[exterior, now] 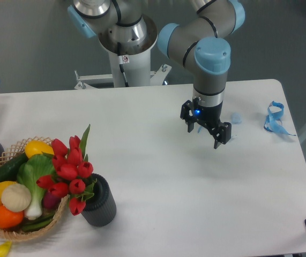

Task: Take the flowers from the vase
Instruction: 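Open the gripper and move it toward the red tulips in the black vase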

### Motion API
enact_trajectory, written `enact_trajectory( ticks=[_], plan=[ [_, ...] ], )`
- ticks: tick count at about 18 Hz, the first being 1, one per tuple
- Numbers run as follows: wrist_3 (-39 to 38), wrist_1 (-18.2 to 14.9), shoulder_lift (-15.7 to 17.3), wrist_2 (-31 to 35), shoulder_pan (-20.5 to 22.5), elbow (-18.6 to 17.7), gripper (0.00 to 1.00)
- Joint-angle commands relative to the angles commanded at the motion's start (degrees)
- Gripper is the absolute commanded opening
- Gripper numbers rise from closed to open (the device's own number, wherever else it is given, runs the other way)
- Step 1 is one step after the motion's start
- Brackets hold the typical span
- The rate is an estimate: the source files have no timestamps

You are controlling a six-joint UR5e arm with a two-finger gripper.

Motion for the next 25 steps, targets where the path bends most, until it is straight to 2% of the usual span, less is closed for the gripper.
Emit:
enact_trajectory(
  ticks=[9, 13, 15, 18, 20, 25],
  plan=[
    [-0.2, 1.0, -1.0, -1.9, -0.2, 0.0, 1.00],
    [-9.7, 4.3, -2.5, -9.7, 0.2, 0.3, 1.00],
    [-11.1, 5.4, -2.5, -10.9, 0.2, 0.3, 1.00],
    [-11.0, 9.7, -4.9, -19.0, 0.2, 0.8, 1.00],
    [-11.3, 9.7, -5.1, -21.9, 0.0, 0.8, 1.00],
    [-12.6, 9.7, -5.2, -39.0, 0.2, 0.3, 1.00]
  ],
)
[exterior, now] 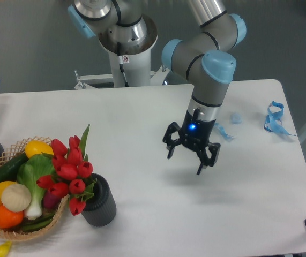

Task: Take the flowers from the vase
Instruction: 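Open the gripper and move it toward the red tulips in the black vase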

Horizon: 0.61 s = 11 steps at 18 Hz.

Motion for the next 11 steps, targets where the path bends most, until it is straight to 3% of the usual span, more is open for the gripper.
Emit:
enact_trajectory(
  ticks=[8, 11],
  plan=[
    [1.1, 0.3, 0.2, -13.5, -2.1, 0.6, 1.00],
    [6.1, 0.2, -0.1, -15.8, -2.7, 0.3, 1.00]
  ],
)
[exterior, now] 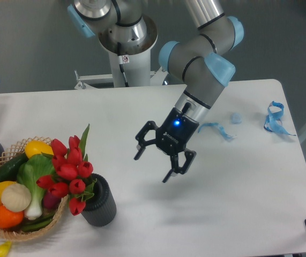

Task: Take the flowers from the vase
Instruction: 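Open the gripper and move it toward the red tulips in the black vase, then close the gripper around the tulip stems above the vase rim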

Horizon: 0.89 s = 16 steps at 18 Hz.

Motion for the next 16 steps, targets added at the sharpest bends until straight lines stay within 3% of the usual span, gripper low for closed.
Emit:
enact_trajectory(
  ticks=[5, 16],
  plan=[
    [1.5, 0.1, -0.8, -3.6, -3.0, -1.1, 1.00],
    [1.2, 0.1, -2.1, -4.7, -8.3, 0.0, 1.00]
  ],
)
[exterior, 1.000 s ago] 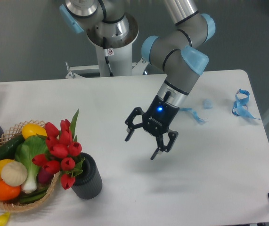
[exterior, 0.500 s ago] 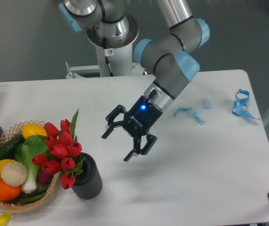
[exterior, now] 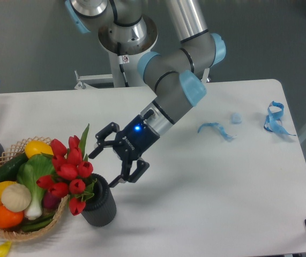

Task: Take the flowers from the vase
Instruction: 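Close the gripper around the tulip stems above the vase rim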

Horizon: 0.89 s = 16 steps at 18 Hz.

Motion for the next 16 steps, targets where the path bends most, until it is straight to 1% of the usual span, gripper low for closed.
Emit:
enact_trajectory(
  ticks=[3, 7, 16],
  plan=[
    [-0.1, 0.0, -0.6, -0.1, -1.0, 0.3, 1.00],
    [-0.4, 0.0, -2.6, -0.1, -2.4, 2.6, 1.00],
    [-1.3, 0.0, -4.3, -0.1, -4.4, 5.2, 1.00]
  ],
)
